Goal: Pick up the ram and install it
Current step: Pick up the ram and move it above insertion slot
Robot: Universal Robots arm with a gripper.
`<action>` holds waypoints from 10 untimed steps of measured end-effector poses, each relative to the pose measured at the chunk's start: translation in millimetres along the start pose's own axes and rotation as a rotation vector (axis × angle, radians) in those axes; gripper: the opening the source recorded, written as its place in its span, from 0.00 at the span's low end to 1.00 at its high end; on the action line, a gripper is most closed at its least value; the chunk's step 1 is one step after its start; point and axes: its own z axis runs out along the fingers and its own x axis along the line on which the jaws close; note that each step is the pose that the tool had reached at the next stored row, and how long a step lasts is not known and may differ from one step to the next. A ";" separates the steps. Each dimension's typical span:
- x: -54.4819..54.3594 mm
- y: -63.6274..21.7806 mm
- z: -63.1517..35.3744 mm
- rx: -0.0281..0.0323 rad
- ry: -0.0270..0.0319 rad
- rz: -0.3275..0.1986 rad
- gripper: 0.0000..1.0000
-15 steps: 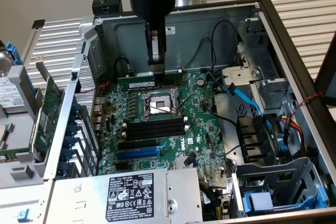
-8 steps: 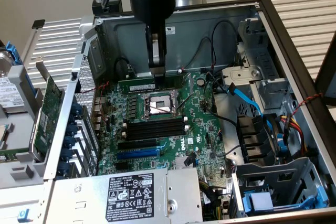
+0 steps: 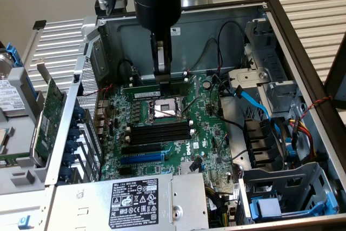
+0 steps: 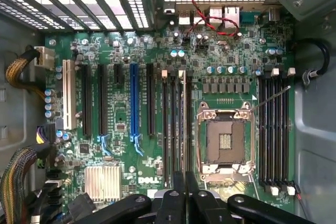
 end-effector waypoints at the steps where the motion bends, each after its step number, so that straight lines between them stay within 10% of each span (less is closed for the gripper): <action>1: 0.0 0.0 1.8 0.0002 0.0000 0.000 0.13; 10: 0.8 0.2 14.8 0.0004 0.0001 0.000 0.13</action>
